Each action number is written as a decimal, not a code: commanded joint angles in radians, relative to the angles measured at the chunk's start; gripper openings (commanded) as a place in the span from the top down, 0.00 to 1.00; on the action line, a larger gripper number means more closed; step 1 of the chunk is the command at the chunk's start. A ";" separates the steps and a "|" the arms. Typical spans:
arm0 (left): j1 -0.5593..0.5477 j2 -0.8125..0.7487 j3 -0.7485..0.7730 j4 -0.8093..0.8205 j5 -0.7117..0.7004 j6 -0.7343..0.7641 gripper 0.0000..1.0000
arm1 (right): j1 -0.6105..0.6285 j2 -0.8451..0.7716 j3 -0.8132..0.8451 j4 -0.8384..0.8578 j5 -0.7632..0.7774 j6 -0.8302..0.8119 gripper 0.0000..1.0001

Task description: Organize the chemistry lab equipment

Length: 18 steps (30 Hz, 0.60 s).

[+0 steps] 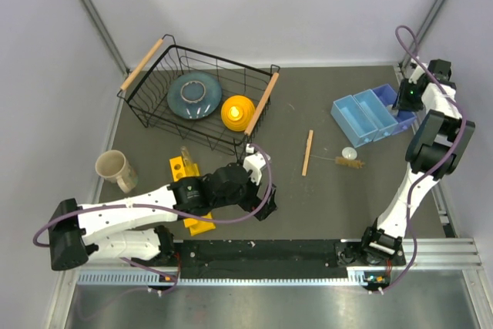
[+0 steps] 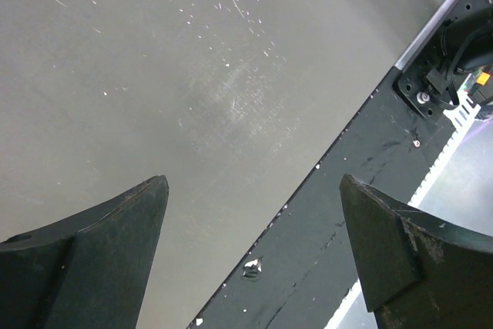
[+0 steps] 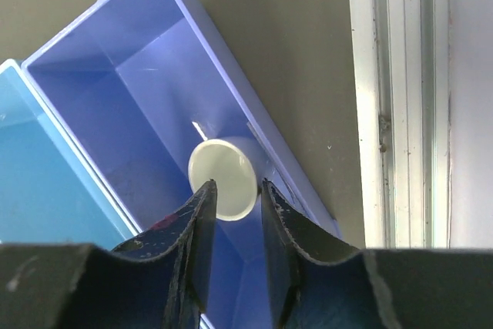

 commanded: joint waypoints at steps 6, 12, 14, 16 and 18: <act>0.000 -0.096 0.036 -0.026 0.025 -0.015 0.01 | -0.003 -0.126 -0.013 -0.008 -0.022 -0.096 0.65; 0.000 -0.133 0.028 -0.057 0.017 -0.015 0.01 | -0.001 -0.266 -0.040 -0.016 -0.020 -0.170 0.53; 0.000 -0.142 0.027 -0.065 0.012 -0.017 0.01 | -0.003 -0.303 -0.056 -0.019 -0.028 -0.195 0.50; 0.000 -0.156 0.020 -0.065 0.011 -0.017 0.01 | -0.001 -0.353 -0.069 -0.029 -0.040 -0.219 0.48; 0.000 -0.167 0.017 -0.068 0.009 -0.017 0.01 | -0.001 -0.405 -0.090 -0.035 -0.065 -0.234 0.45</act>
